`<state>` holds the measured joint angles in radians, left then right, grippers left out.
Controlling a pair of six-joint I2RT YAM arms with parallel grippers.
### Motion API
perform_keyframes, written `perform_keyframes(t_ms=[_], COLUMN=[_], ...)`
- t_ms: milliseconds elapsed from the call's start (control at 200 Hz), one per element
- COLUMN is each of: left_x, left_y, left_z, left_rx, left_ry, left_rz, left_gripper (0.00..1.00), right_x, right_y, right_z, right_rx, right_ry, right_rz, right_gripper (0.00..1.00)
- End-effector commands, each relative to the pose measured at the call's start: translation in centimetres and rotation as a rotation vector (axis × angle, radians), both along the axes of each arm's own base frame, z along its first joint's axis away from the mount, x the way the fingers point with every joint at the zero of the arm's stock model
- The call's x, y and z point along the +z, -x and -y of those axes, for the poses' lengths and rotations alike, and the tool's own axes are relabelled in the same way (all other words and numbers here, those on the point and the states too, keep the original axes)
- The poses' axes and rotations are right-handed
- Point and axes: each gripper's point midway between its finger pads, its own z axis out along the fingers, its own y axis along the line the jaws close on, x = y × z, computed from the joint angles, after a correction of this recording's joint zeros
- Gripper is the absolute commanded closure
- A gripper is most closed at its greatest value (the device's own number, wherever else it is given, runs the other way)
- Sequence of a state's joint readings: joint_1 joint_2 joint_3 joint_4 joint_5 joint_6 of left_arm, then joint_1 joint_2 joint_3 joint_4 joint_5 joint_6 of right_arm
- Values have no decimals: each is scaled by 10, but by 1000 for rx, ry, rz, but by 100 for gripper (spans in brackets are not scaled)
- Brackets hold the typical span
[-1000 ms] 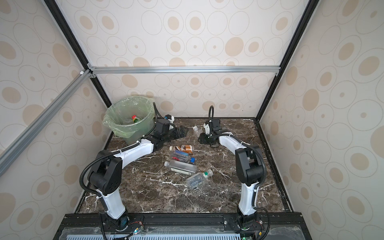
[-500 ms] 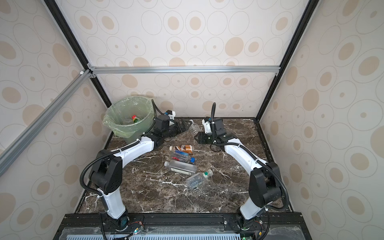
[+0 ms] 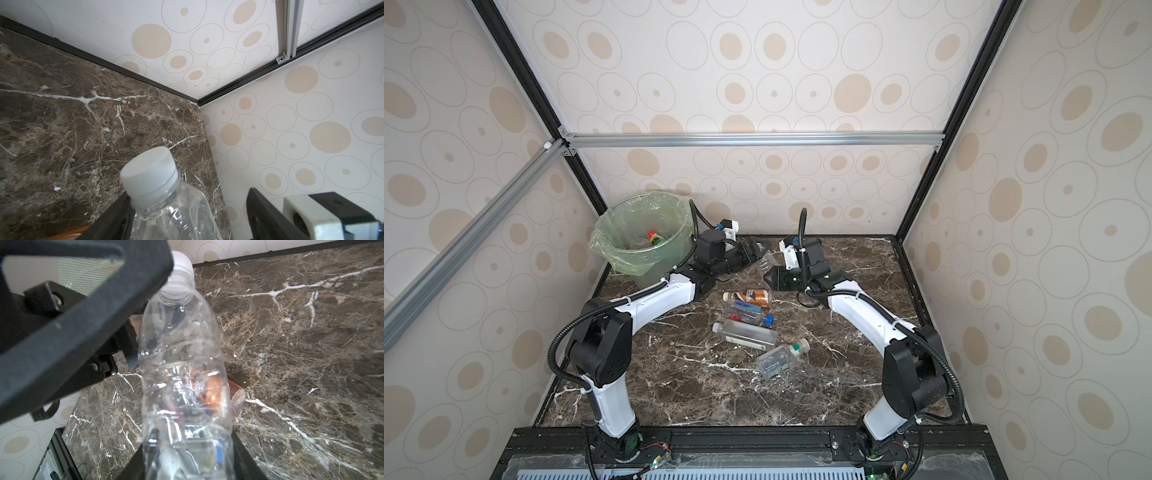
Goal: Throw the plastic bottles in the bin
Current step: 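Close the right gripper on the clear bottle and lift it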
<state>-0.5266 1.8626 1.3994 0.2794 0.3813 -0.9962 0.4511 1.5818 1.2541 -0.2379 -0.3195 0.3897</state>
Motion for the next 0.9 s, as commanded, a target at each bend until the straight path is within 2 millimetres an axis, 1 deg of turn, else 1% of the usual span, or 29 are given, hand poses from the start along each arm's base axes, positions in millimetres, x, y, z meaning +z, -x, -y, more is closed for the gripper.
perform_keyframes(t_ms=[0,85,155,310,455,645,685,695,715,895], left_x=[21,23,24,27,35,44,49,45,43,40], left_y=[-1,-2,-6,-16,-22,-30,-33,-34,-34,-36], left_z=[8,8,3,-4,-3,-5,-5,-5,-5,-7], left_rx=[-20,-20,-3,8,8,23,23,26,26,31], left_ry=[54,40,20,57,51,47,48,36,31,25], left_rz=[50,59,64,58,75,97,113,96,91,90], left_gripper=[23,23,24,25,26,26,27,27,27,40], right_x=[19,22,26,31,34,30,30,31,31,32], right_y=[5,6,8,12,17,20,21,21,21,23], right_z=[-5,-5,-4,-4,-4,-2,-2,-2,-1,1], right_rx=[16,17,19,35,46,53,54,54,53,49], right_ry=[-36,-38,-38,-38,-38,-28,-28,-28,-28,-24], right_rz=[41,48,56,67,78,78,81,83,84,95], right_gripper=[54,54,54,54,54,54,54,54,54,54])
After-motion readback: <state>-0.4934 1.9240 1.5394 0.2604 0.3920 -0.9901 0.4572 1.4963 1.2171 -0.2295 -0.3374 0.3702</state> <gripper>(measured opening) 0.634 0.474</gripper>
